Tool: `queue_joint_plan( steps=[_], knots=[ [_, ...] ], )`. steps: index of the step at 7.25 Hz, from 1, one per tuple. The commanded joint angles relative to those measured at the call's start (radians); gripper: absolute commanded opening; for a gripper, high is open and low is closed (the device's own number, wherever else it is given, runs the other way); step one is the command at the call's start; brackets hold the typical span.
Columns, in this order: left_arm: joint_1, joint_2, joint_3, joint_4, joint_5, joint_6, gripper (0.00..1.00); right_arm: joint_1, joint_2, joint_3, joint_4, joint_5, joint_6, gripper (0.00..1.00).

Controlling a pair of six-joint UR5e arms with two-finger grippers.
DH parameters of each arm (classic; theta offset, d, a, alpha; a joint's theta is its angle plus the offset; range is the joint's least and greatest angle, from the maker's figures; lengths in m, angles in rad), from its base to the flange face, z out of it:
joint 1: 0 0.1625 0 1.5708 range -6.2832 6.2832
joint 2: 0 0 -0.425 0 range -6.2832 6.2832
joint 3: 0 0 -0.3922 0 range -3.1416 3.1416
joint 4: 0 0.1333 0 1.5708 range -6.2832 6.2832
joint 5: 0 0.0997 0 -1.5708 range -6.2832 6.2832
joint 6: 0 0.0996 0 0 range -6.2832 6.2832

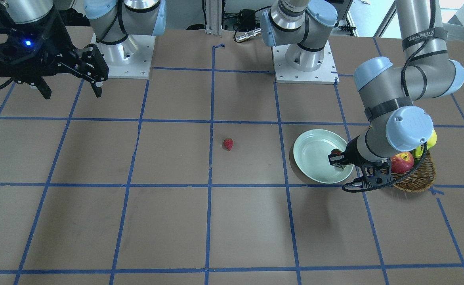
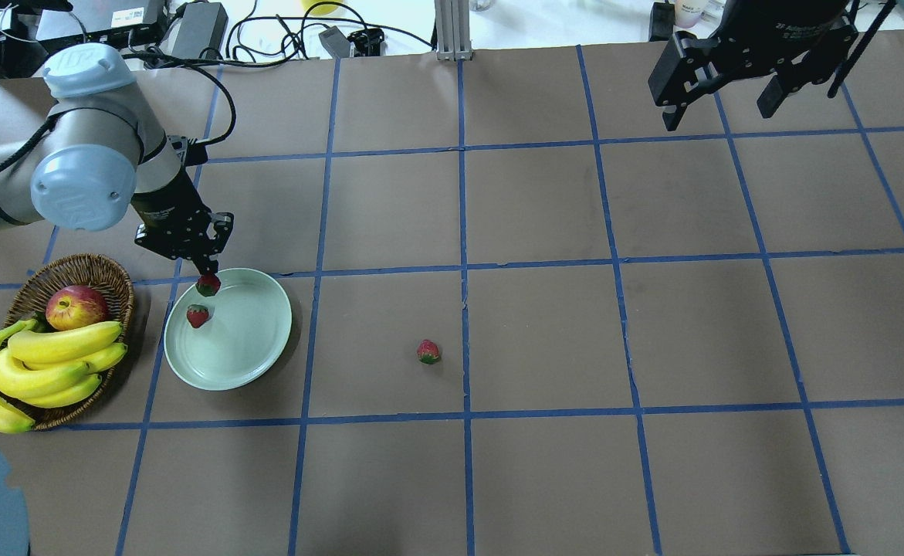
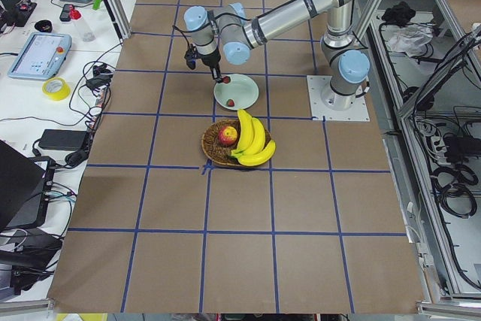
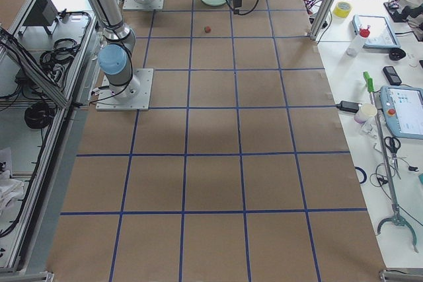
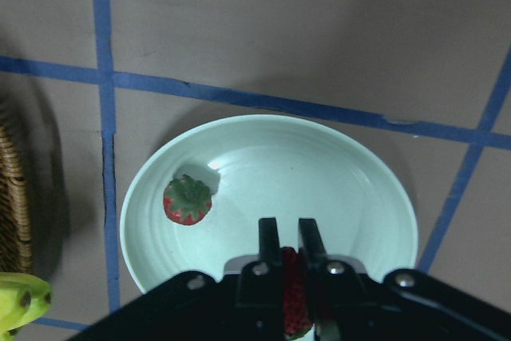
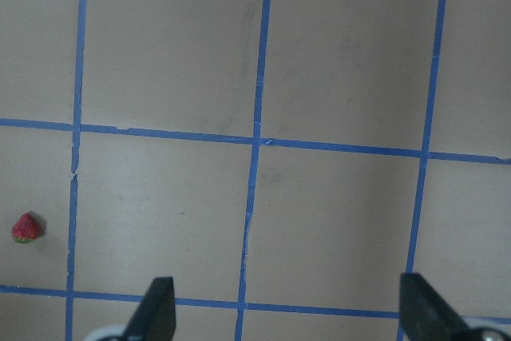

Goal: Collect all strawberries into plate
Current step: 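Lower the strawberry onto the plate and open the left gripper, then move the left gripper over the last strawberry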

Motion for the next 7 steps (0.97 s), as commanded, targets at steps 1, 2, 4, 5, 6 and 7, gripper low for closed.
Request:
queue_joint_plan(
  steps=[1,2,4,5,6,7],
  knots=[
    [0.010,-0.004,-0.025,0.005,0.006,0.034,0.25,0.001,0.000,0.001,-0.001,0.000,0.000,1.00],
    [0.010,-0.004,-0.017,0.005,-0.002,0.088,0.99,0.001,-0.002,0.001,-0.001,0.000,0.000,1.00],
    [0.009,0.007,-0.007,0.003,-0.008,0.080,1.00,0.001,0.003,0.001,-0.002,0.000,0.000,1.00],
    [-0.019,0.014,0.007,0.002,-0.040,0.051,1.00,0.001,0.003,0.001,-0.002,0.000,0.000,1.00],
    [-0.077,0.030,0.013,-0.004,-0.145,-0.071,1.00,0.001,0.003,0.001,-0.002,0.000,0.000,1.00],
    [-0.142,0.036,0.010,0.005,-0.192,-0.200,0.98,0.001,0.003,0.001,-0.002,0.000,0.000,1.00]
  ],
)
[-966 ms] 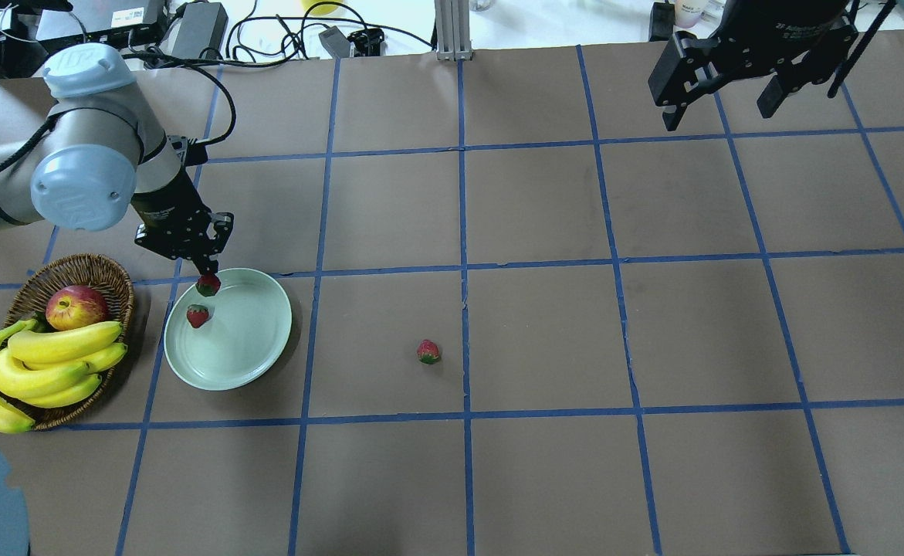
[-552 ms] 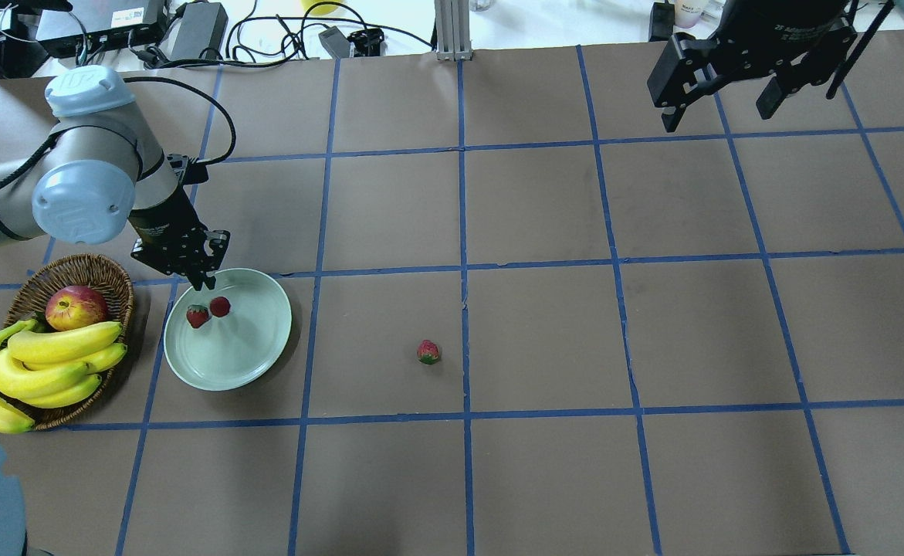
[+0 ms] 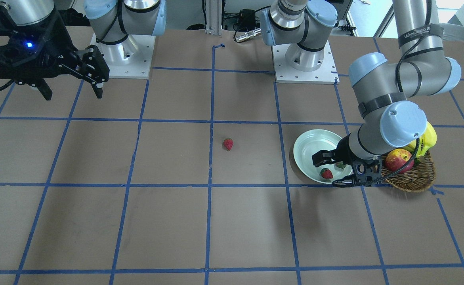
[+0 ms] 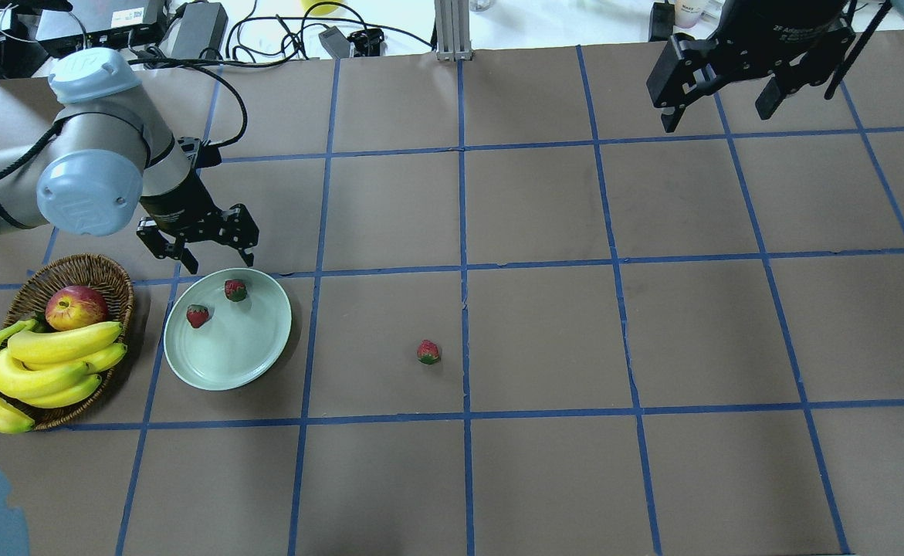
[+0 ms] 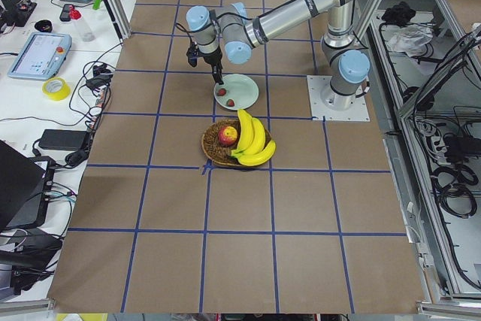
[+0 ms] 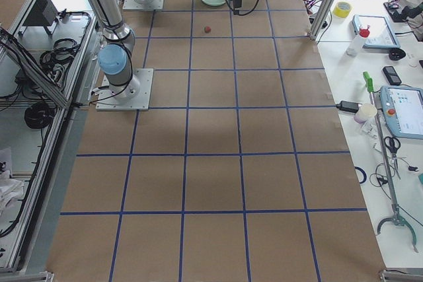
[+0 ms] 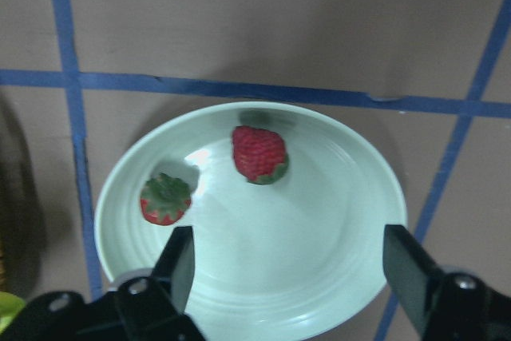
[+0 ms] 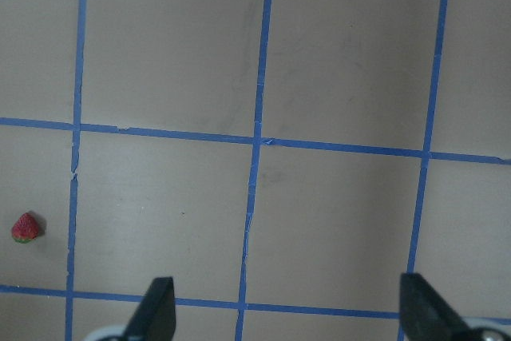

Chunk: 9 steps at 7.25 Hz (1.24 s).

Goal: Collect all strawberries into plate
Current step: 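Move the left gripper over the last strawberry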

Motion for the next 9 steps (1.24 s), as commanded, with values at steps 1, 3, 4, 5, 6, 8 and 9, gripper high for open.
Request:
queue_joint_plan(
  steps=[1,3,4,5,6,8,9],
  knots=[
    [-0.135,0.011,0.000,0.006,-0.091,-0.220,1.00,0.000,0.000,0.000,0.000,0.002,0.000,1.00],
    [-0.295,-0.008,-0.012,0.040,-0.111,-0.391,1.00,0.000,0.000,0.000,0.000,0.000,0.000,1.00],
    [-0.343,-0.027,-0.042,0.133,-0.184,-0.442,1.00,0.000,0.000,0.000,0.000,0.002,0.000,1.00],
    [-0.355,-0.034,-0.109,0.217,-0.228,-0.466,1.00,0.000,0.000,0.000,0.000,0.002,0.000,1.00],
    [-0.361,-0.041,-0.186,0.302,-0.230,-0.466,1.00,0.000,0.000,0.000,0.000,0.002,0.000,1.00],
    [-0.380,-0.051,-0.239,0.358,-0.233,-0.467,1.00,0.000,0.000,0.000,0.000,0.000,0.000,1.00],
    [-0.381,-0.054,-0.241,0.358,-0.235,-0.471,0.99,0.000,0.000,0.000,0.000,0.002,0.002,1.00]
  ],
)
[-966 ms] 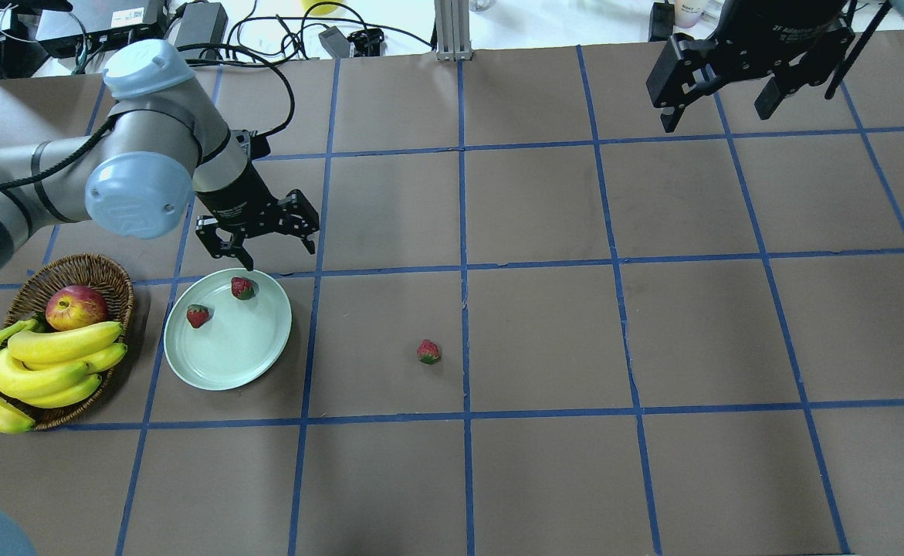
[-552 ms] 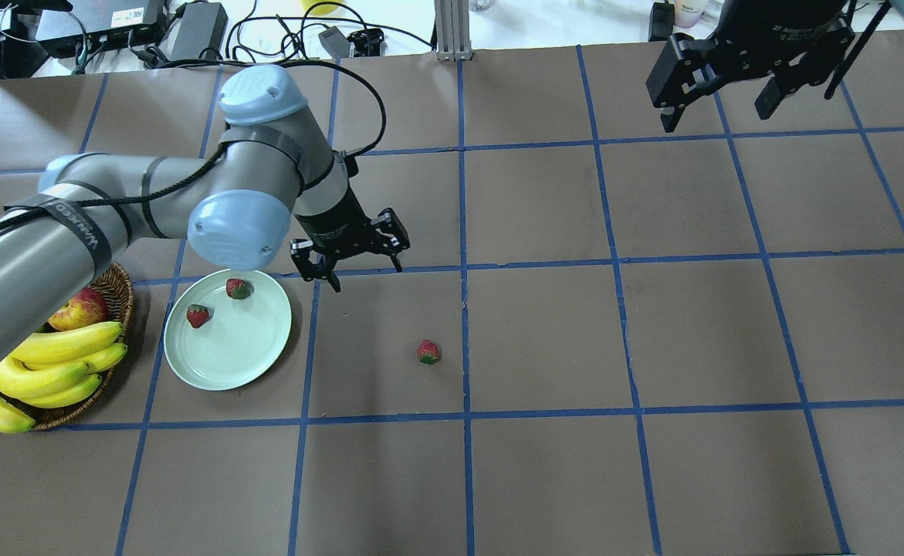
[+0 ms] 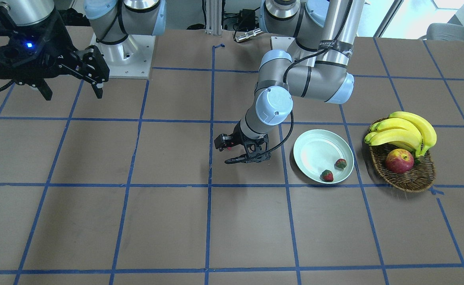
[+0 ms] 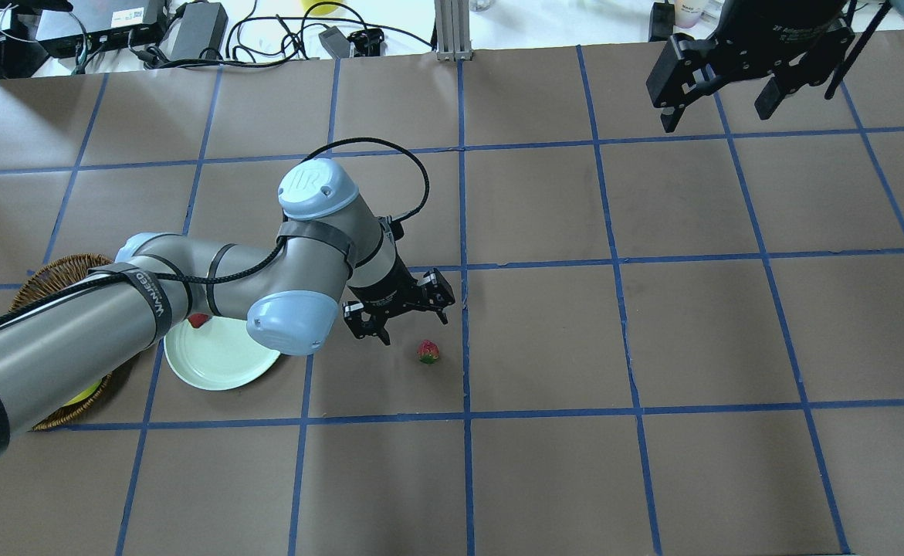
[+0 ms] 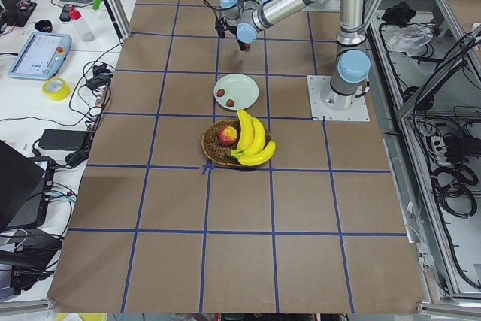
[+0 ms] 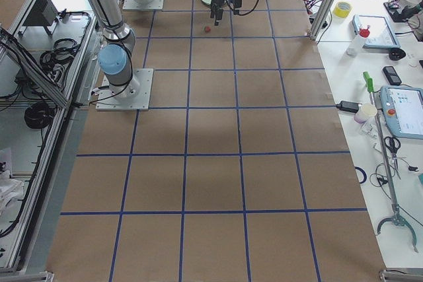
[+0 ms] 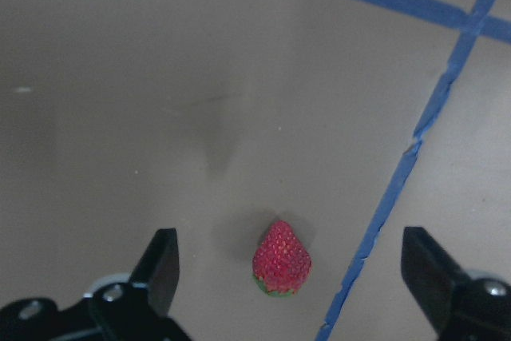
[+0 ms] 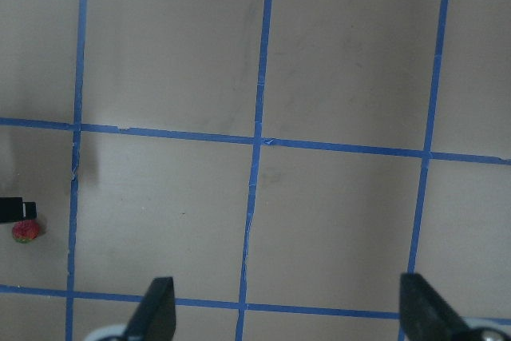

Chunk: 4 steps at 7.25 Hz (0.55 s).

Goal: Collect all strawberries into plate
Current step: 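Move the left gripper over the last strawberry, then close the left gripper on the last strawberry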

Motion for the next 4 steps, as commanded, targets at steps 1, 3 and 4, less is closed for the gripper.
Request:
queue_joint_plan(
  steps=[1,3,4],
  knots=[
    [-0.005,-0.014,-0.013,0.012,-0.041,-0.020,0.91,0.000,0.000,0.000,0.002,-0.001,0.000,1.00],
    [-0.008,-0.025,-0.028,0.010,-0.063,-0.022,0.87,0.000,0.000,0.000,0.000,0.001,0.000,1.00],
    [-0.008,-0.025,-0.036,0.010,-0.066,-0.022,0.78,0.000,0.000,0.000,0.002,0.001,0.000,1.00]
  ],
)
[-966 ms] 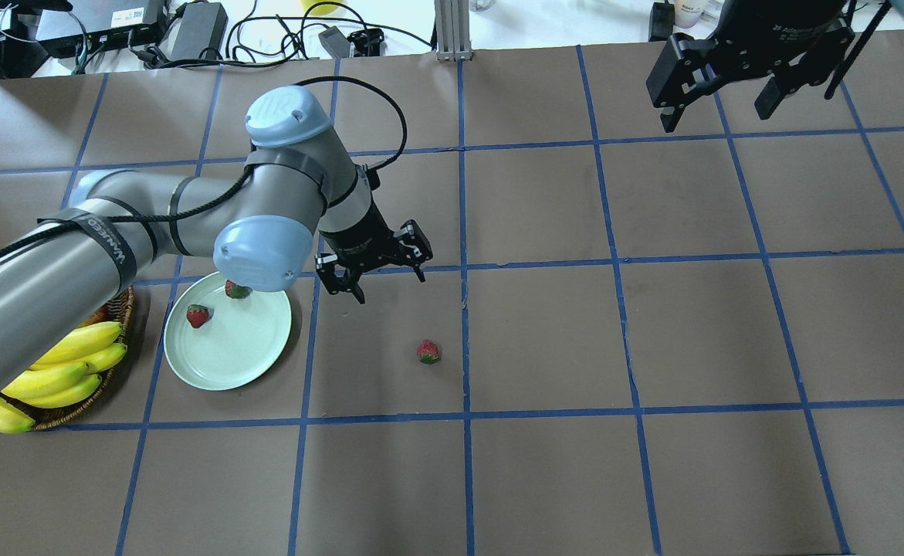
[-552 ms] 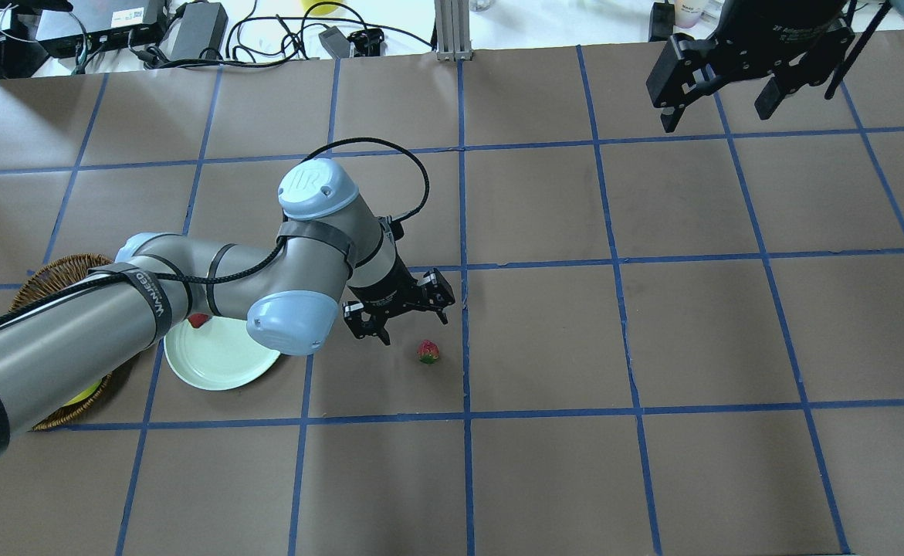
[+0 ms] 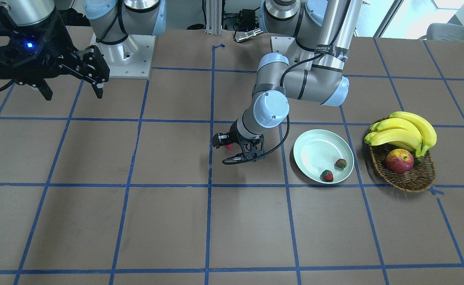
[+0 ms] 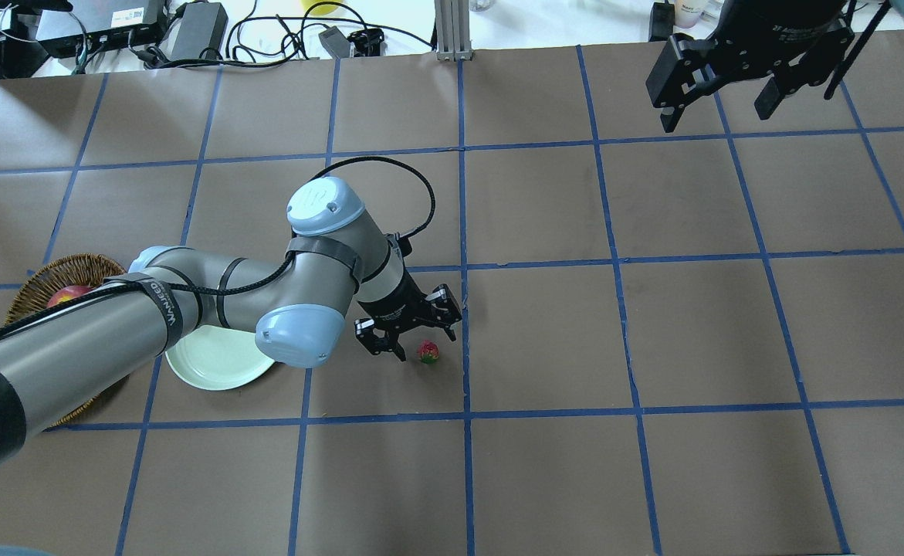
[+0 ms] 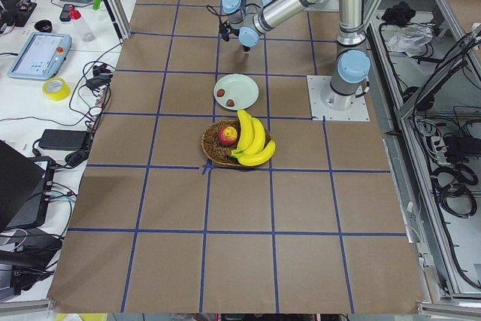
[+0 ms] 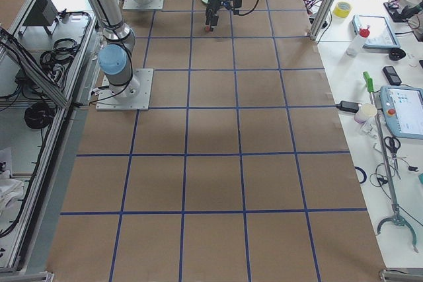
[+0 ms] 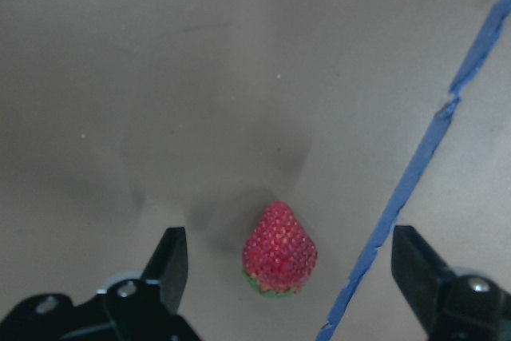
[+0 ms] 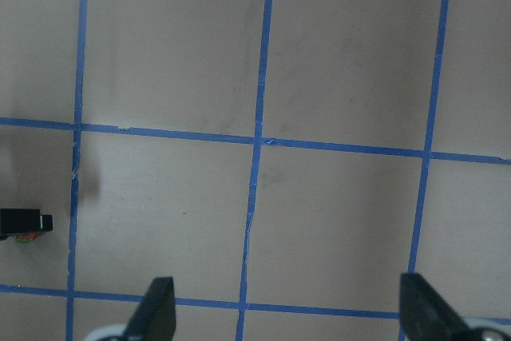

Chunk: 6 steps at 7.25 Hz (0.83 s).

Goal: Collect all strawberries into plate
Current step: 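Close the left gripper on the last strawberry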

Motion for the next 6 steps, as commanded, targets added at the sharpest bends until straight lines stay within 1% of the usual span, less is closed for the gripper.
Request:
queue_joint_plan(
  steps=[1,2,4,6],
  knots=[
    [-0.001,-0.003,-0.010,-0.002,-0.032,0.001,0.39,0.001,0.000,0.000,0.000,0.000,0.000,1.00],
    [-0.001,-0.003,-0.010,-0.002,-0.039,-0.001,0.00,0.000,0.000,0.000,0.000,0.000,0.000,1.00],
    [0.002,0.002,0.000,-0.002,-0.034,-0.001,0.00,0.001,0.000,0.000,0.000,0.000,0.000,1.00],
    [0.016,0.028,0.057,-0.024,-0.001,0.013,0.00,0.001,0.000,0.000,0.000,0.000,0.000,1.00]
  ],
)
